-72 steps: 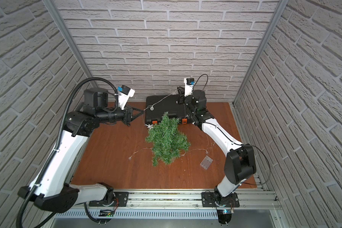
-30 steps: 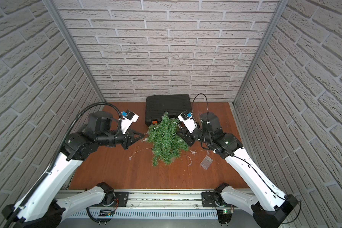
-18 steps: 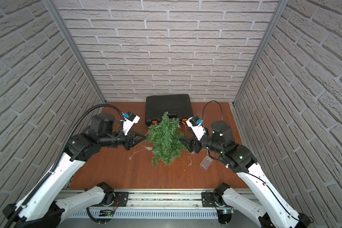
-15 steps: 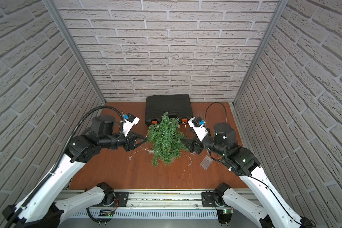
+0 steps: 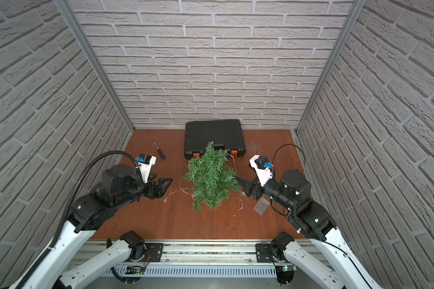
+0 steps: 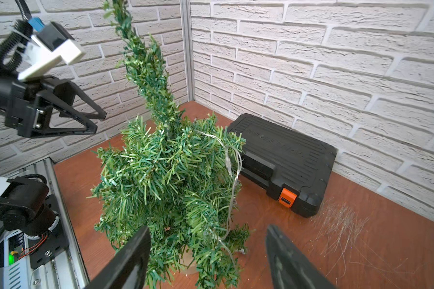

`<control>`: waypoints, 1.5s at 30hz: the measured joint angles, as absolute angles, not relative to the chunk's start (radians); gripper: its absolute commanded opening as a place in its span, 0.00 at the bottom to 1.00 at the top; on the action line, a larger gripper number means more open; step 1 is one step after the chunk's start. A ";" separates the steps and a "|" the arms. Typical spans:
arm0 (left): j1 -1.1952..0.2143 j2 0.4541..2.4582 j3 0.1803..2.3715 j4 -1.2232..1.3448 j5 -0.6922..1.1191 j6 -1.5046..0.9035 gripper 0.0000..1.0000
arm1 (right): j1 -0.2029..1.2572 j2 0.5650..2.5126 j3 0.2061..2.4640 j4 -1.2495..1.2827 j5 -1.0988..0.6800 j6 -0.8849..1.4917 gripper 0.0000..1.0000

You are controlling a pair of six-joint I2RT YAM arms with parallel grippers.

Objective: Wrap string light around the christmas tree
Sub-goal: Wrap the light string around the Christmas tree, then pick up the light string from the center of the board.

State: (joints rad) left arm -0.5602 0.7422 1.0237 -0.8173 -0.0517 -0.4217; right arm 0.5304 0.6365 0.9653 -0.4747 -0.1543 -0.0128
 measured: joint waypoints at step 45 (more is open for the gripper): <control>-0.471 1.367 0.419 0.418 0.241 -0.640 0.05 | 0.532 0.547 0.781 -0.334 -0.050 0.038 0.70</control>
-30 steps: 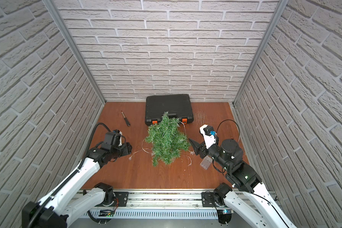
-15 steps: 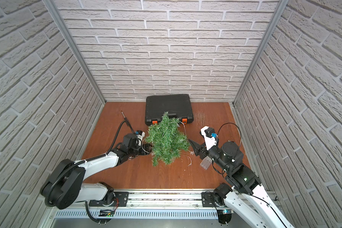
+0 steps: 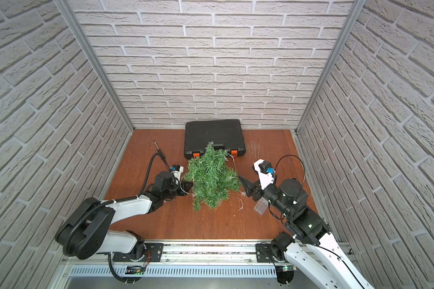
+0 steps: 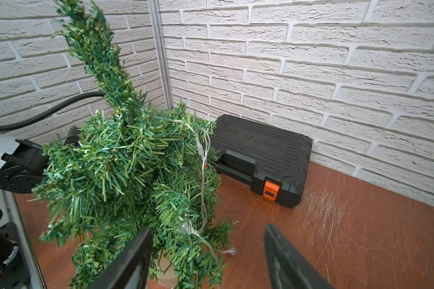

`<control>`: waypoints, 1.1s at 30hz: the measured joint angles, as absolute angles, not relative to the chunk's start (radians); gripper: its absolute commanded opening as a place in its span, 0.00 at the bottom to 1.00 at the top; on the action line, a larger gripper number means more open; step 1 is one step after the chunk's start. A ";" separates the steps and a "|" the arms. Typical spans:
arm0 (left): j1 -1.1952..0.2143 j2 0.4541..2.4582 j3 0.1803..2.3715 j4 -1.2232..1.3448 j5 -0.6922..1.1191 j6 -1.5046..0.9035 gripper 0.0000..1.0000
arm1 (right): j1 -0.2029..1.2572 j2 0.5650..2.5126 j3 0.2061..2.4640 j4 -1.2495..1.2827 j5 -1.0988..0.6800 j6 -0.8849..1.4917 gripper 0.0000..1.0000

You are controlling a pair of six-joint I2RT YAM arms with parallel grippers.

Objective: Wrap string light around the christmas tree
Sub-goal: Pick up the light string from the center of the board.

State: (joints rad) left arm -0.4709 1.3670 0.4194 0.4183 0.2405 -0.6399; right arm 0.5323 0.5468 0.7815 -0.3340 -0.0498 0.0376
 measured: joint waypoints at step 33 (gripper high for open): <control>-0.418 0.480 0.818 -0.554 0.233 -0.580 0.00 | 0.532 0.651 0.990 -0.467 -0.074 0.070 0.67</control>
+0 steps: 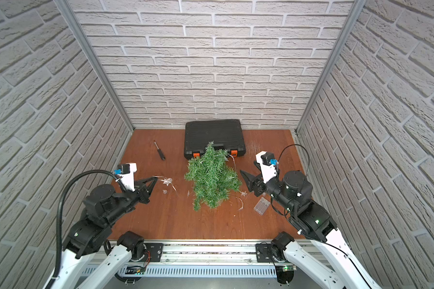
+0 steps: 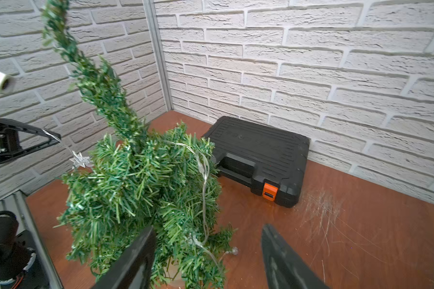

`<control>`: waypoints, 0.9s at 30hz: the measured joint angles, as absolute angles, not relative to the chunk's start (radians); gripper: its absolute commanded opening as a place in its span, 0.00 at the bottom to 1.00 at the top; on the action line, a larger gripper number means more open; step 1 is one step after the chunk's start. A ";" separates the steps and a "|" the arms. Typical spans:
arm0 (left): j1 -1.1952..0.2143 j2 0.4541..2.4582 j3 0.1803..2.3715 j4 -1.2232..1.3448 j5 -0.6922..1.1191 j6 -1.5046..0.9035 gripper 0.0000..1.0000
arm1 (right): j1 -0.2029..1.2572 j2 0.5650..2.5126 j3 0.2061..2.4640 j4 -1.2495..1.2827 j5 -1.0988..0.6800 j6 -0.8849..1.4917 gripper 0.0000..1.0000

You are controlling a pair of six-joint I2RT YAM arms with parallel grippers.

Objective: Wrap string light around the christmas tree
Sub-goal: Pick up the light string from the center of the board, then wrap the light string around the Christmas tree.

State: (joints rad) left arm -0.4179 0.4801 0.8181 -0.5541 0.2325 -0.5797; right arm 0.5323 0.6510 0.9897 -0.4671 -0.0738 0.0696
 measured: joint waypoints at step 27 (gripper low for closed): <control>-0.925 0.752 0.929 -0.337 0.501 -0.756 0.00 | 0.914 0.770 0.957 -0.427 -0.488 -0.027 0.33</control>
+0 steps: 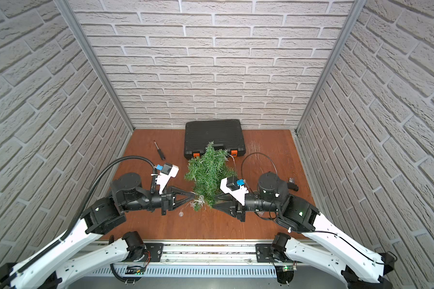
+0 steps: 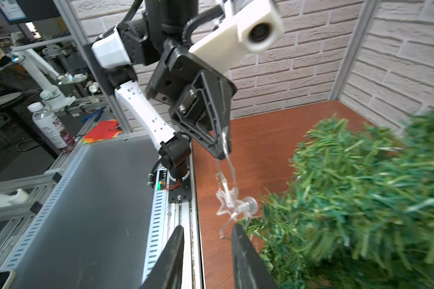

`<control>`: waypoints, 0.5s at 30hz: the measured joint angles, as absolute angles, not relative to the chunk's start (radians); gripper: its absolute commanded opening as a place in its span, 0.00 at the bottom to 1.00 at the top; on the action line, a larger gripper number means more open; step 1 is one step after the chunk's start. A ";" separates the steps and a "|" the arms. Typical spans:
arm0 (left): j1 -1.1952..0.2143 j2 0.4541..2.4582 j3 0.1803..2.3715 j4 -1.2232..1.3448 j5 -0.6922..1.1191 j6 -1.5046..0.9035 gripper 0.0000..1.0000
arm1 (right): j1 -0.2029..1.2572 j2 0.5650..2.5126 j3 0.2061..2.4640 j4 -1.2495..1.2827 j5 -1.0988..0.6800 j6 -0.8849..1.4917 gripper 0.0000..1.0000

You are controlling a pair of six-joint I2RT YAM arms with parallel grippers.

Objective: Wrap string light around the christmas tree
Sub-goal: Wrap the light string around the Christmas tree.

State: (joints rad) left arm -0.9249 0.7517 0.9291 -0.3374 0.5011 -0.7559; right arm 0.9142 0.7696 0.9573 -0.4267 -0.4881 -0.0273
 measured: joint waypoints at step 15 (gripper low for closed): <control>-1.081 0.884 1.011 -0.178 0.319 -0.834 0.00 | 1.071 0.750 0.778 -0.285 -0.281 -0.011 0.39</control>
State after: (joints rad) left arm -1.0809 0.8845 1.0107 -0.1780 0.3195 -0.8337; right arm 1.0706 0.7498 0.7776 -0.2852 -0.2813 -0.0109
